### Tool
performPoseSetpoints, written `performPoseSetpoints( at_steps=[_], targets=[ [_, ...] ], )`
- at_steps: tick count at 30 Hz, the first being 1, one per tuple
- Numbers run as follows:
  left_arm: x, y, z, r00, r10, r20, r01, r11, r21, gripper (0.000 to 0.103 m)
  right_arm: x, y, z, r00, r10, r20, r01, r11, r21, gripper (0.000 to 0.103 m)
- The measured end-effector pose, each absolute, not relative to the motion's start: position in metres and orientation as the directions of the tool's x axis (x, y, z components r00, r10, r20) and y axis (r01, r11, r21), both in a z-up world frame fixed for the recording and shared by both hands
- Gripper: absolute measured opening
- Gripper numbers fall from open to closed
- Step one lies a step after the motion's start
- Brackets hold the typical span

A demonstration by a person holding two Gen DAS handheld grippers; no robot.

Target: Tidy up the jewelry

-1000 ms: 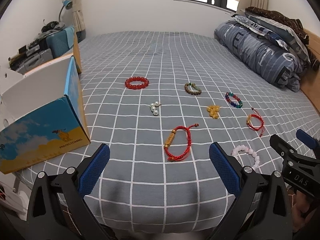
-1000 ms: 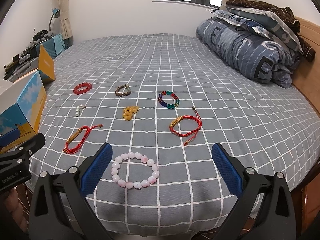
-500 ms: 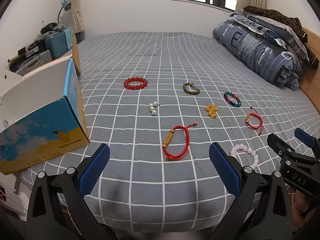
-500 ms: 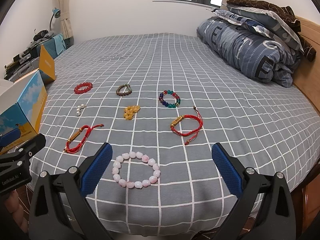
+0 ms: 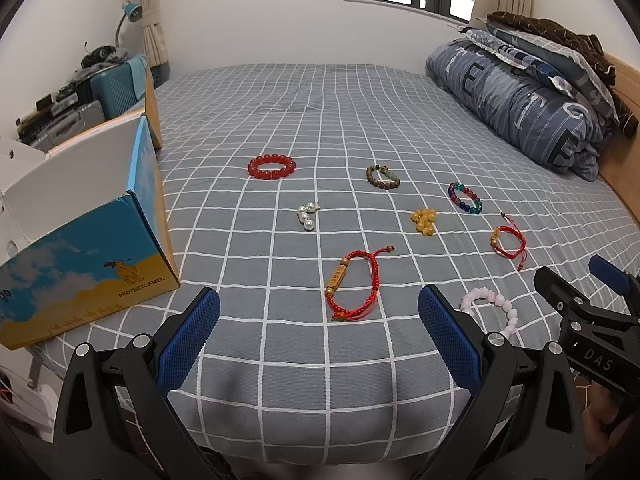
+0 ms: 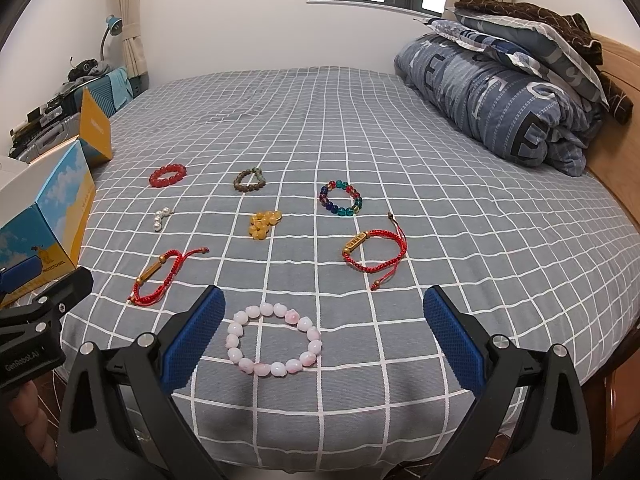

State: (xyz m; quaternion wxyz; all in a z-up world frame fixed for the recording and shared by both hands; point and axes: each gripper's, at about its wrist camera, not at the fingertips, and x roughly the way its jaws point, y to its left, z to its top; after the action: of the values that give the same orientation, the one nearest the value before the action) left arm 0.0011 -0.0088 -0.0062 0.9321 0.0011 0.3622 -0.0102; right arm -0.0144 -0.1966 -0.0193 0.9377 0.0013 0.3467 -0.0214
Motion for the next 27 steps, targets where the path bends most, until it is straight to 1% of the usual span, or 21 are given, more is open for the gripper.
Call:
performPoseSetpoints(
  at_steps=[21,27],
  targets=[
    [0.0017,-0.0093,-0.0078,0.735,-0.017,-0.677,0.018,1.0,-0.005,0.098,-0.0142,-0.1949,-0.0202,0.759,-0.039,-0.65,0.04,0.999,-0.013,0.096],
    [0.0031,-0.0083,-0.0048,0.742,-0.022,-0.67,0.014,1.0,-0.017,0.097,-0.0163,-0.194,-0.0123,0.765,-0.036,-0.643,0.033,0.999,-0.016,0.096]
  ],
)
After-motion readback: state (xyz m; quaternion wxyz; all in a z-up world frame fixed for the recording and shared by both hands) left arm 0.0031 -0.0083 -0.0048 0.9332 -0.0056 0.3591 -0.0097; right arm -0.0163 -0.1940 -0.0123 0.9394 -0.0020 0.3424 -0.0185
